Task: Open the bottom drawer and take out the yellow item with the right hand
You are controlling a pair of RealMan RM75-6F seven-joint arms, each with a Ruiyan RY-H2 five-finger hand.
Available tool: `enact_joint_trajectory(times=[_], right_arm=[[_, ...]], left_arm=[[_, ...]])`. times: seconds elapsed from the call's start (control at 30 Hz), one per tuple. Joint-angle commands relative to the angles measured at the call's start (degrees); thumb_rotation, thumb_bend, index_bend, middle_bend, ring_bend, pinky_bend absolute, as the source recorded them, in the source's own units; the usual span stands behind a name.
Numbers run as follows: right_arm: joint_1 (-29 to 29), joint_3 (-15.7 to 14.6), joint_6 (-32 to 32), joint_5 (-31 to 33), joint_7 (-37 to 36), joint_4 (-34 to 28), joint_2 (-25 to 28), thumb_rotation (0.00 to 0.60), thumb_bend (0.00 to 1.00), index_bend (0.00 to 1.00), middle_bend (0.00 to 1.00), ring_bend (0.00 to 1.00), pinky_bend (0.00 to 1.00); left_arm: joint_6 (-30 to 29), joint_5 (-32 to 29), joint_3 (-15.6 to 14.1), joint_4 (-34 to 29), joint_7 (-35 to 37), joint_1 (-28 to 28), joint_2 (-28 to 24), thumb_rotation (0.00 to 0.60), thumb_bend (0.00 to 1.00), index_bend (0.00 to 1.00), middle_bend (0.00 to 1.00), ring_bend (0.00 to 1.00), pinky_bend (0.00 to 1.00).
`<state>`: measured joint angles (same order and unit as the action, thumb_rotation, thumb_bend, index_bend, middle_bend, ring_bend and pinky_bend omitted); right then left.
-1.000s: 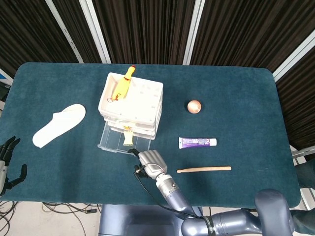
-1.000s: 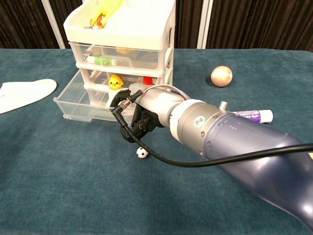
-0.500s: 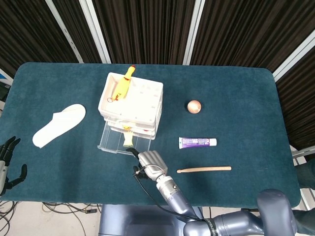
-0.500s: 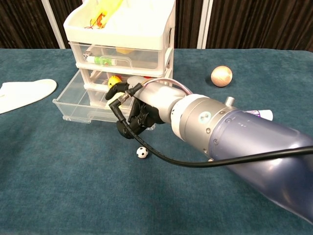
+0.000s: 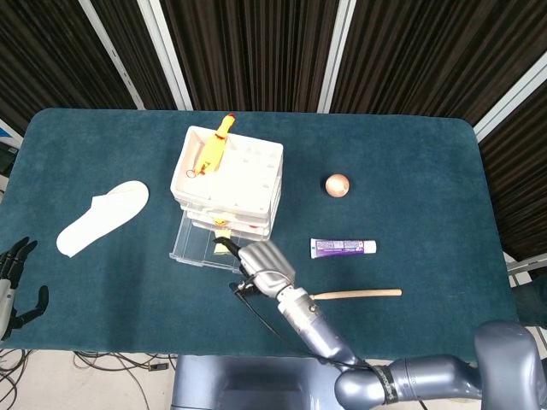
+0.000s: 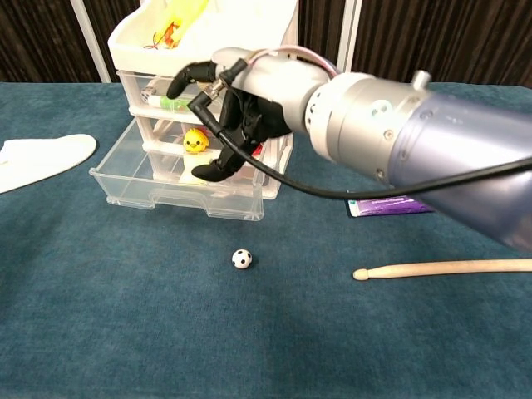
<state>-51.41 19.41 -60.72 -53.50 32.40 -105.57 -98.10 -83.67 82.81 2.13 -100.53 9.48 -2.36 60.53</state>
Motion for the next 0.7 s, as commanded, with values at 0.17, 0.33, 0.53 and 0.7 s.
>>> enact_joint_trajectory(times=[0.17,0.33,0.53,0.7], right_arm=[[-7.20,-0.58,5.91,-4.35,9.73,5.38,4.45,0.600,0.26,0.18,1.00,1.00,1.00],[-11.44,-0.42,9.02,-3.00,12.59,8.92,4.18,0.600,0.26,0.20,1.00,1.00,1.00],[-14.97,-0.95,10.61,-3.07,13.56,14.38,2.22,0.600,0.26,0.21,1.00,1.00,1.00],[-17.56,-1.86,11.81,-3.02,15.07,19.09,1.18,0.600,0.26,0.22,1.00,1.00,1.00]], left_arm=[[0.10,-0.29,0.08,-0.11,-0.08,-0.02,-0.04,0.600,0.51,0.02,0.00,0.00,0.00],[0.35,-0.49,0.08,-0.24,0.07,-0.08,-0.21,0.600,0.51,0.02,0.00,0.00,0.00],[0.39,-0.54,0.11,-0.27,0.50,-0.07,-0.39,0.600,0.51,0.02,0.00,0.00,0.00],[0.66,-0.81,0.18,-0.37,0.70,-0.16,-0.53,0.600,0.51,0.02,0.00,0.00,0.00]])
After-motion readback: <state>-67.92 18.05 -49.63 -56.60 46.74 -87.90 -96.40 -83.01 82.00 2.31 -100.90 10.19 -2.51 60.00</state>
